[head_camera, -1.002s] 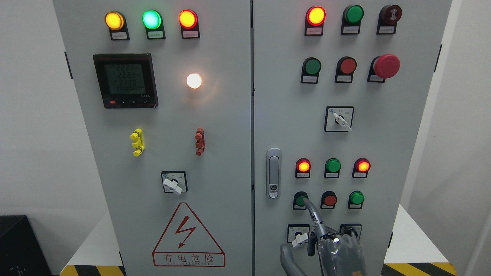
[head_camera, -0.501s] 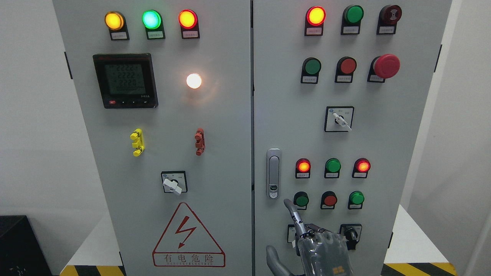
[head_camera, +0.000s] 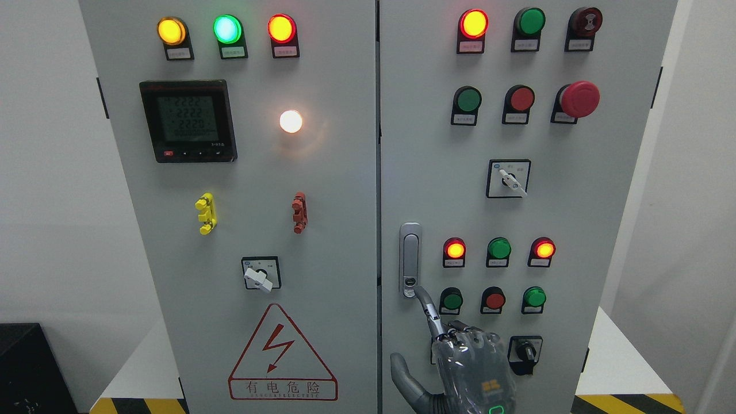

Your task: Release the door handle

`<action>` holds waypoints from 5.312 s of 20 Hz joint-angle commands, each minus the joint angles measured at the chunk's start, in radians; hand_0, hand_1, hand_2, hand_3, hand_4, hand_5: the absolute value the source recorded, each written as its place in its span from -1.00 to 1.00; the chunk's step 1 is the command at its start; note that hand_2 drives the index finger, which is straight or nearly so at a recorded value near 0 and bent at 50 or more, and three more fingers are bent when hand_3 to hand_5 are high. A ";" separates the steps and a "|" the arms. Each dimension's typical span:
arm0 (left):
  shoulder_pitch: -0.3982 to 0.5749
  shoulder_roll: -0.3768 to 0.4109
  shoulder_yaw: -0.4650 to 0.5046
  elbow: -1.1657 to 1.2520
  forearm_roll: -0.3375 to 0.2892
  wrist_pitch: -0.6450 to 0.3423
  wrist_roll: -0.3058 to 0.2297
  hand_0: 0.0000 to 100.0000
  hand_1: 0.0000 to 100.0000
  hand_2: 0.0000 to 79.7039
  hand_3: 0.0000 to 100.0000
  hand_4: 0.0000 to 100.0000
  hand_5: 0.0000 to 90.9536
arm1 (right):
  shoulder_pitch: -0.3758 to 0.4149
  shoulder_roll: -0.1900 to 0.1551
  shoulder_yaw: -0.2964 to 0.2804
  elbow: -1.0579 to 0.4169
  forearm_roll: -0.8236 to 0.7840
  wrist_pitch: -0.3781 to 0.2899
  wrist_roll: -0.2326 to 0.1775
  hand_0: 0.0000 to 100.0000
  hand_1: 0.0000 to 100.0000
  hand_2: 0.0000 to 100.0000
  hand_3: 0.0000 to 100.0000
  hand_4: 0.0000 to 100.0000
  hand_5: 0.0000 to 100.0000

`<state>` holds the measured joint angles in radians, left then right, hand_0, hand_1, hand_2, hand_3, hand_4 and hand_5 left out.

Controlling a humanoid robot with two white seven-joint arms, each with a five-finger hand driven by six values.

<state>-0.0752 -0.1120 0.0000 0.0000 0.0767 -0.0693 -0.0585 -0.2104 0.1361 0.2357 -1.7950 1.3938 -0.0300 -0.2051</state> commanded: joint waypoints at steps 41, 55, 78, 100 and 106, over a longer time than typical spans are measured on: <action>0.000 0.000 -0.021 -0.020 0.000 0.000 0.000 -1.00 -1.00 -0.94 -0.82 -0.98 -1.00 | -0.072 0.005 0.016 0.129 0.036 0.067 0.012 -0.19 -0.35 -1.00 0.94 0.80 0.90; 0.000 0.000 -0.021 -0.020 0.000 0.000 0.000 -1.00 -1.00 -0.94 -0.81 -0.98 -1.00 | -0.072 0.005 0.017 0.135 0.036 0.085 0.018 -0.20 -0.35 -1.00 0.96 0.80 0.90; 0.000 0.000 -0.021 -0.020 0.000 0.000 0.000 -1.00 -1.00 -0.95 -0.81 -0.98 -1.00 | -0.050 0.005 0.027 0.144 0.036 0.093 0.020 -0.20 -0.34 -0.99 0.98 0.80 0.90; 0.000 0.000 -0.021 -0.020 0.000 0.000 0.000 -1.00 -1.00 -0.95 -0.81 -0.97 -1.00 | -0.040 0.004 0.033 0.126 0.036 0.087 0.015 -0.20 -0.34 -0.98 0.99 0.81 0.90; 0.000 0.000 -0.021 -0.020 0.000 0.000 0.000 -1.00 -1.00 -0.94 -0.81 -0.97 -1.00 | -0.041 0.004 0.033 0.097 0.044 0.085 0.010 -0.20 -0.34 -0.97 0.99 0.80 0.89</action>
<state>-0.0752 -0.1120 0.0000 0.0000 0.0767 -0.0693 -0.0585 -0.2494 0.1402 0.2666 -1.6499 1.4324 0.0571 -0.1936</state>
